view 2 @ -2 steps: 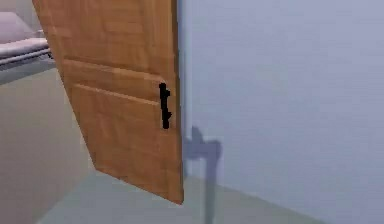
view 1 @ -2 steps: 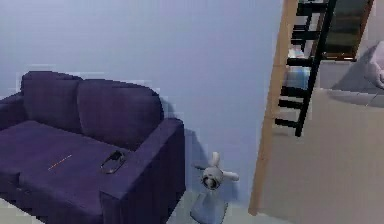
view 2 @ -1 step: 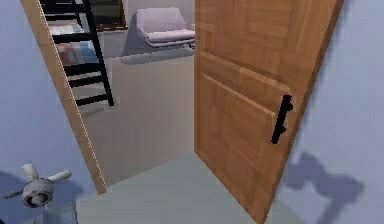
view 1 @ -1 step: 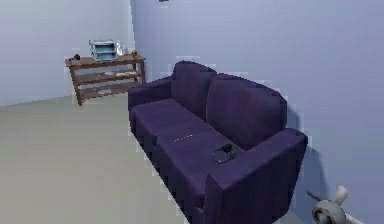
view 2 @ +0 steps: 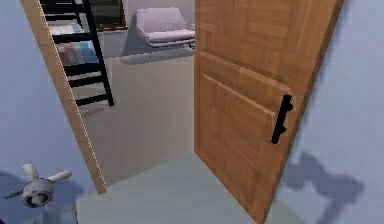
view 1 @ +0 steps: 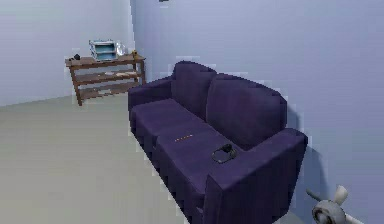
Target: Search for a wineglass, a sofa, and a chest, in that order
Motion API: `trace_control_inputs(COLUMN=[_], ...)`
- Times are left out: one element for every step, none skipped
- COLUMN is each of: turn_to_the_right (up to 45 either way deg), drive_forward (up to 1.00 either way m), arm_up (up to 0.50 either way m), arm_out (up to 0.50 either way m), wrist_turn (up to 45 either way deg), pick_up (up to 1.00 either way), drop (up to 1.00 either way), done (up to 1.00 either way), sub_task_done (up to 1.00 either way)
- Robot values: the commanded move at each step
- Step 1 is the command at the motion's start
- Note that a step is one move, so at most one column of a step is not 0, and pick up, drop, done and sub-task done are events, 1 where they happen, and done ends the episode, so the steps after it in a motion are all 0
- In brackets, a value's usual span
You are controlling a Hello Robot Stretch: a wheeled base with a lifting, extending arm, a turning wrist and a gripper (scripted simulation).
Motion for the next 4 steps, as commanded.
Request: trace_control_inputs(turn_to_the_right=[-45.0,0.0,12.0,0.0], drive_forward=[0.0,0.4,0.0,1.0], arm_up=[0.0,0.0,0.0,0.0], arm_out=[0.0,0.0,0.0,0.0], wrist_turn=[0.0,0.0,0.0,0.0], pick_up=[0.0,0.0,0.0,0.0], drop=[0.0,0.0,0.0,0.0], done=[0.0,0.0,0.0,0.0], sub_task_done=[0.0,0.0,0.0,0.0])
